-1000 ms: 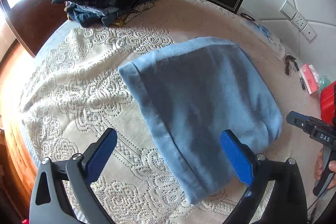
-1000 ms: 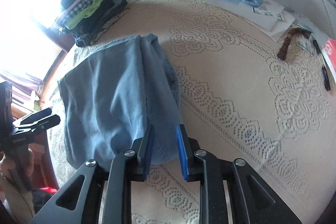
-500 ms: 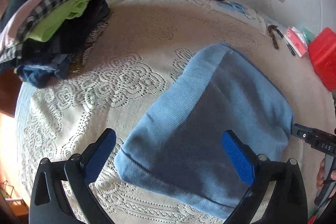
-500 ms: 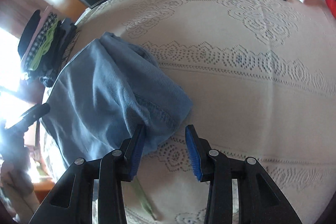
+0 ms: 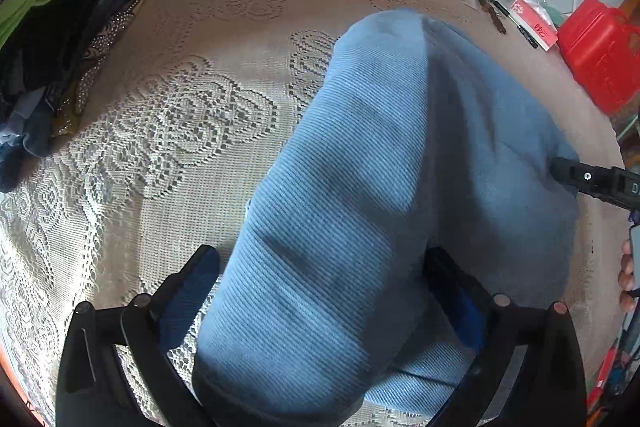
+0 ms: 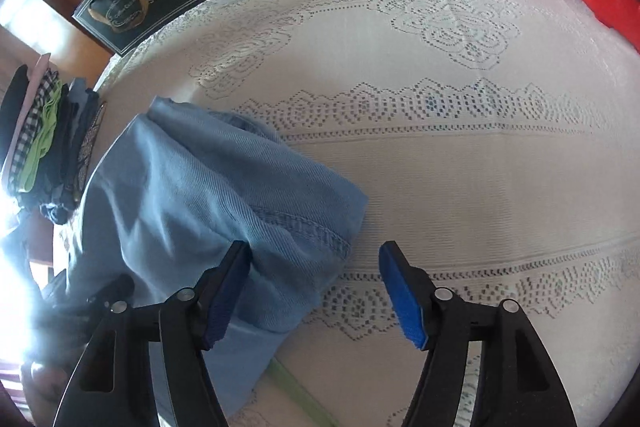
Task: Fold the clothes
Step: 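Grasp the folded trousers with the left tool while the right tool grips the other end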
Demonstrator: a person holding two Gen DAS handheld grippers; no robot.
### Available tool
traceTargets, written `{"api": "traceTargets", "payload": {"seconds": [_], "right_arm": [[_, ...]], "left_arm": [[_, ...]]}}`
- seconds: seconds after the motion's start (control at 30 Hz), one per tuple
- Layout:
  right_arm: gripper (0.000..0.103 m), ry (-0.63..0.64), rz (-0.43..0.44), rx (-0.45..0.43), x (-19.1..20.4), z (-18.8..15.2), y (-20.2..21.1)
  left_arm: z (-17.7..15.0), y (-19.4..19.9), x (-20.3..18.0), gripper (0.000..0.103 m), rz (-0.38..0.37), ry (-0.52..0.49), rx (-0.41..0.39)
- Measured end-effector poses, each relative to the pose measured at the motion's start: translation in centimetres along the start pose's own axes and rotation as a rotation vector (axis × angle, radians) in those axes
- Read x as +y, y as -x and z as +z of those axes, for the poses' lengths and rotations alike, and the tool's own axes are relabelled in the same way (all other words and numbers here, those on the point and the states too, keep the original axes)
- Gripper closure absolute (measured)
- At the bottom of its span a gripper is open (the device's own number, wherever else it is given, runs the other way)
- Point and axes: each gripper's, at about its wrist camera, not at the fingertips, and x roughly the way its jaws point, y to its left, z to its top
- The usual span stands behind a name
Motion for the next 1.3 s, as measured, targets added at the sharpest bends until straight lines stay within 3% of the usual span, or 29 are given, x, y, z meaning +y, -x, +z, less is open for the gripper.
{"api": "traceTargets", "payload": {"seconds": [0.03,0.07,0.1,0.17,0.43,0.53,0.67,1.1,1.13,1.2,1.3], "right_arm": [[0.031,-0.009,-0.006,-0.004,0.2,0.1,-0.4],[0.041,-0.005,-0.004,-0.025,0.7,0.1,-0.5],[0.056,0.000,0.007,-0.032,1.5,0.0,-0.7],[0.066,0.042,-0.031,-0.050,2.9,-0.3,-0.7],[0.063,0.017,-0.040,-0.084,2.7,-0.7,-0.9],[0.062,0.002,-0.046,-0.105,3.0,-0.8,-1.0],[0.070,0.087,-0.121,-0.112,4.3,-1.7,-1.0],[0.072,0.223,-0.236,-0.185,6.2,-2.3,-1.7],[0.074,0.238,-0.251,-0.194,6.6,-2.4,-1.5],[0.089,0.275,-0.286,-0.215,7.5,-2.7,-1.1],[0.090,0.346,-0.287,-0.293,9.5,-3.5,1.2]], "left_arm": [[0.2,0.3,-0.3,0.027,-0.033,-0.012,0.009],[0.2,0.7,-0.8,0.050,-0.067,-0.021,0.021],[0.2,0.8,-1.0,0.050,-0.077,-0.024,0.025],[0.3,0.7,-1.3,0.050,-0.067,-0.037,0.013],[-0.2,0.7,-1.6,0.050,-0.058,-0.052,-0.020],[0.0,0.8,-1.5,0.051,-0.062,-0.019,0.002],[-0.1,0.9,-2.1,0.054,-0.036,-0.034,-0.006],[0.3,0.8,-2.6,0.052,-0.007,0.007,-0.019],[0.4,1.1,-2.5,0.056,-0.009,0.026,-0.015],[0.3,2.3,-2.4,0.070,-0.009,0.065,-0.030],[-0.1,5.5,-2.6,0.074,0.000,0.072,-0.094]]}}
